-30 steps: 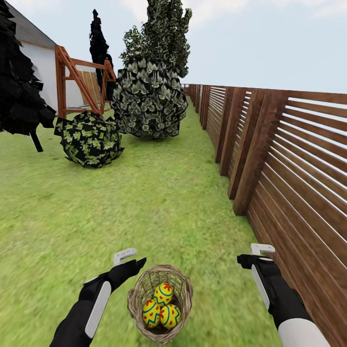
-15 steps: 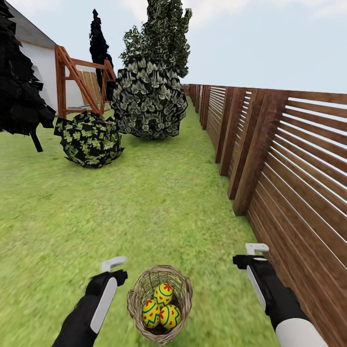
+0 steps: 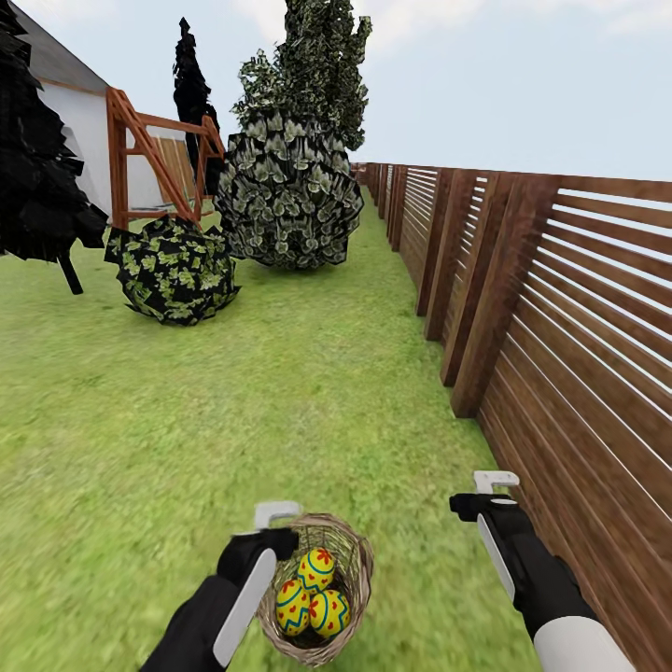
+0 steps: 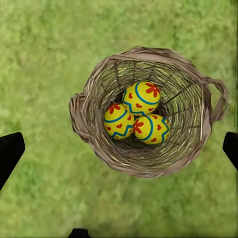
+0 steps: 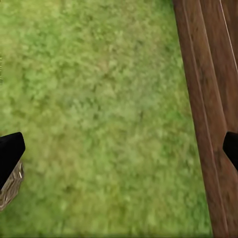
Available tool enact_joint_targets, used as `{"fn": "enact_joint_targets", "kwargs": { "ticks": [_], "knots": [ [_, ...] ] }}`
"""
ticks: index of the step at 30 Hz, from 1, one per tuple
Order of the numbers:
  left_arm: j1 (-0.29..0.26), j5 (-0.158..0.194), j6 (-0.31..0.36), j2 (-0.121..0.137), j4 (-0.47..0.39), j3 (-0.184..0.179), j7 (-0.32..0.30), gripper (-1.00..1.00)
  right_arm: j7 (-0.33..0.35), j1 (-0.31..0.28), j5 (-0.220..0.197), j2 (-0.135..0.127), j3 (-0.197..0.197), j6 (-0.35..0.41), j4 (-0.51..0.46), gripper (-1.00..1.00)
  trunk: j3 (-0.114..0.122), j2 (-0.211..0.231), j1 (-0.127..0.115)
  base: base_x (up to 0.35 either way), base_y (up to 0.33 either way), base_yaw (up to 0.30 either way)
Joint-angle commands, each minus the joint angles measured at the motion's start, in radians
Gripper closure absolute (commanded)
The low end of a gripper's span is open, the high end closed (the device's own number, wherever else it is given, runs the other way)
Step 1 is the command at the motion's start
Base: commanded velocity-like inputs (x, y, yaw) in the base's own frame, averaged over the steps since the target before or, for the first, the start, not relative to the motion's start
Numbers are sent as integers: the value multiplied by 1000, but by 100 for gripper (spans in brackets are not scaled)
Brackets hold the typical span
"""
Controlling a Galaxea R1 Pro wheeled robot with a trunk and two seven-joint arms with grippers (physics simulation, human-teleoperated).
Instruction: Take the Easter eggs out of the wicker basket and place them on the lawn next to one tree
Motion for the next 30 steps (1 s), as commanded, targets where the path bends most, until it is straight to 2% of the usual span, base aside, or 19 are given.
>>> {"fn": "enact_joint_targets", "kwargs": {
  "ticks": [1,4,7,14,17,19,21,30],
  "knots": [
    [0,11,1,0,-1,-11,0,-100,0,0,0,0,0,0,0,-100,0,0,0,0,0,0],
    [0,48,0,2,-4,-20,0,-100,0,0,-1,0,0,0,0,-100,-9,-21,12,0,0,0],
    [0,68,1,1,-7,-22,2,-100,6,0,-1,-1,0,0,-1,-100,-19,-42,23,0,0,0],
    [0,71,1,0,-4,-24,3,-100,45,-25,-1,-7,-3,13,-57,-100,-41,-91,50,0,0,0],
    [0,72,1,-1,-2,-27,3,-100,66,-33,-13,-8,-4,21,-85,-100,-50,-112,61,0,0,0],
    [1,72,1,-1,-1,-27,3,-100,97,-35,-26,-7,-4,27,-119,-100,-56,-126,69,0,0,0],
    [0,72,1,0,-6,-26,3,-100,139,-37,-33,-7,-4,66,-151,-100,-63,-140,77,0,0,0],
    [0,69,26,12,-9,-10,3,-100,329,-37,-34,-8,-8,86,-157,-100,-91,-203,111,0,0,0]
  ]
}}
